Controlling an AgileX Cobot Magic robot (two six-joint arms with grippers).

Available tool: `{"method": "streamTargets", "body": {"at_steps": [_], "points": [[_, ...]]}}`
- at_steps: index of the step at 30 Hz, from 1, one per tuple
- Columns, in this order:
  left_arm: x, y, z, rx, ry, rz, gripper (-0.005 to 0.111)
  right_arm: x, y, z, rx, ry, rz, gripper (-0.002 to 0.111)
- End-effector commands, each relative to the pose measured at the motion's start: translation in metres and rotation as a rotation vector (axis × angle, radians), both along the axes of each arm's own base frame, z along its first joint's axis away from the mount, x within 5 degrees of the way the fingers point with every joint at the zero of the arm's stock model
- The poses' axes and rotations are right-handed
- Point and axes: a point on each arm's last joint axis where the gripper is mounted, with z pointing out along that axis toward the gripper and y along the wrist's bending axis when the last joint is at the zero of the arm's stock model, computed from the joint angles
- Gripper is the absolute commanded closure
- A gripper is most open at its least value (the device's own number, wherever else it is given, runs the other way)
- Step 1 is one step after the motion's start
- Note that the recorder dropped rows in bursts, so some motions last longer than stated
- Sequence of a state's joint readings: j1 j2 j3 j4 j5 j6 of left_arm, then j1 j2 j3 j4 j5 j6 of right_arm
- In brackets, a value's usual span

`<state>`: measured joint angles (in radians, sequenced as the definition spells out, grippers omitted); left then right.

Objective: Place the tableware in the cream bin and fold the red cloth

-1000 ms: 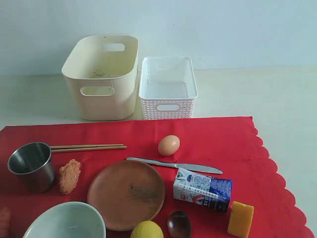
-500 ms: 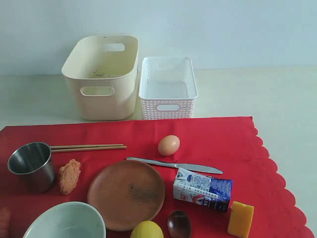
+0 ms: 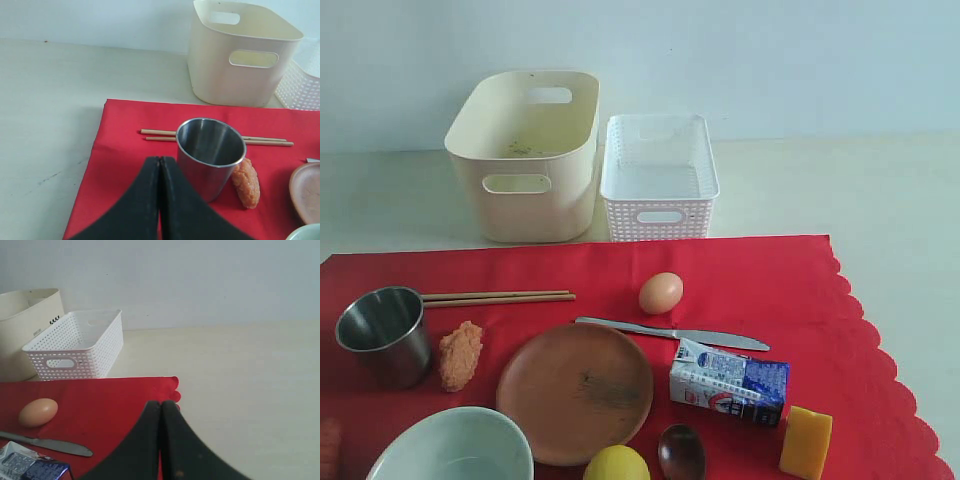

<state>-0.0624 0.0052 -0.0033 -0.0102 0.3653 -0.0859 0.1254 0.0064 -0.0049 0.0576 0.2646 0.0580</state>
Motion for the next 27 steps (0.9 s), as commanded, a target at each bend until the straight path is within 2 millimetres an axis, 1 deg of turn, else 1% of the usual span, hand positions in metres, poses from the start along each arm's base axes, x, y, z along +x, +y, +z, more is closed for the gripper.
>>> {"method": "streamTargets", "body": {"at_steps": [1, 20, 23, 24, 27], "points": [[0.000, 0.000, 0.000, 0.002, -0.011, 0.003, 0.107, 0.000, 0.000, -0.001, 0.003, -0.005, -0.003, 0.108], [0.000, 0.000, 0.000, 0.002, -0.011, 0.003, 0.107, 0.000, 0.000, -0.001, 0.003, -0.002, -0.003, 0.108], [0.000, 0.000, 0.000, 0.002, -0.011, 0.003, 0.107, -0.002, 0.000, 0.012, 0.007, -0.040, -0.002, 0.108], [0.000, 0.000, 0.000, 0.002, -0.011, 0.003, 0.107, -0.002, 0.000, 0.023, 0.010, -0.059, -0.002, 0.108], [0.000, 0.000, 0.000, 0.002, -0.011, 0.003, 0.107, -0.001, 0.000, 0.039, 0.013, -0.082, -0.002, 0.108]]}}
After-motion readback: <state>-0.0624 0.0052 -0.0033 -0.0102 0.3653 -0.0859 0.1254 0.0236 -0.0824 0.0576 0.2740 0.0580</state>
